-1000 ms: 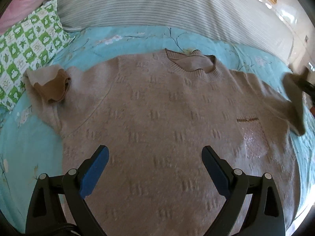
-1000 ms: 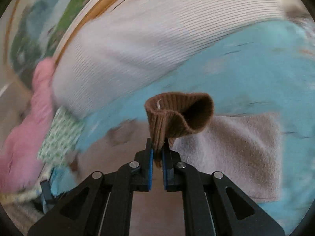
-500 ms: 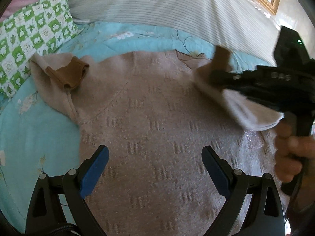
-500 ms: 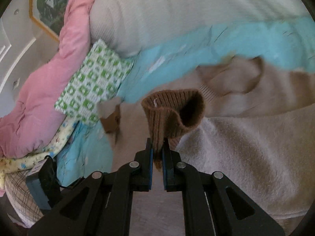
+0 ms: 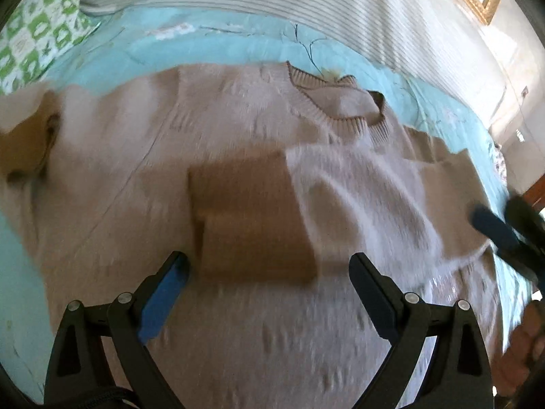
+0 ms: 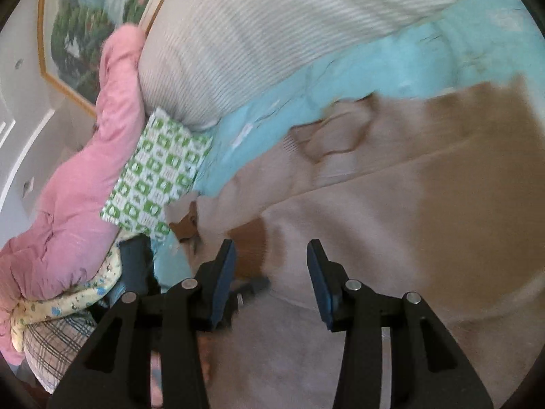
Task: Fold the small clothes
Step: 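Fold the held sleeve across the sweater body with the right gripper, then grasp the other sleeve cuff with the left gripper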
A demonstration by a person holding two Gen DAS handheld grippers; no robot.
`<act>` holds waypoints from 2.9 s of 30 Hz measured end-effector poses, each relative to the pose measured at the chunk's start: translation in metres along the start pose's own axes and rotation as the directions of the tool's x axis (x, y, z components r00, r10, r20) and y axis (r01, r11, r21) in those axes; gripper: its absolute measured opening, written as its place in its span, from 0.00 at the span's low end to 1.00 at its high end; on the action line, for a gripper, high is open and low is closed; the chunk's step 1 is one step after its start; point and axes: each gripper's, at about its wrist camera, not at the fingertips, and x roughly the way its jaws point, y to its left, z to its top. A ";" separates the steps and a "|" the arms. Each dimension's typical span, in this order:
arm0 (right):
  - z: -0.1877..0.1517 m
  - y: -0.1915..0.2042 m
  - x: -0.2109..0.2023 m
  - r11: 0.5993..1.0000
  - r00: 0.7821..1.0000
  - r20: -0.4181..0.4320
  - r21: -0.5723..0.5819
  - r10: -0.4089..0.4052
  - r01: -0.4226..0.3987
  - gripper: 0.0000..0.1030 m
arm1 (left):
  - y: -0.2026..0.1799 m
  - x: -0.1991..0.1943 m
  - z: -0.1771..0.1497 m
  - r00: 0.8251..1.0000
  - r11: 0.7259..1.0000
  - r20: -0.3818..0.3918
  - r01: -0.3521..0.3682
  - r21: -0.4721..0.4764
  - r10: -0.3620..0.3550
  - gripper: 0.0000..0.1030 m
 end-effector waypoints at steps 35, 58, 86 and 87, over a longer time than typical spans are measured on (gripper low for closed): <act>0.060 -0.154 -0.057 0.897 0.901 0.058 0.141 -0.430 0.419 0.61 | 0.056 -0.019 -0.002 0.998 0.975 0.023 0.055 -0.216 -0.051 0.79; 0.079 -0.151 -0.039 0.883 0.882 0.062 0.059 -0.468 0.465 0.08 | 0.038 -0.033 0.000 0.990 0.987 0.121 0.090 -0.135 -0.074 0.05; 0.000 -0.071 -0.033 0.947 0.947 -0.002 -0.013 -0.321 0.321 0.50 | 0.173 -0.070 0.044 0.994 0.886 0.102 0.009 -0.464 0.043 0.64; -0.001 -0.070 -0.029 0.948 0.948 -0.012 -0.017 -0.318 0.318 0.50 | 0.176 -0.066 0.049 0.994 0.884 0.096 -0.007 -0.467 0.058 0.61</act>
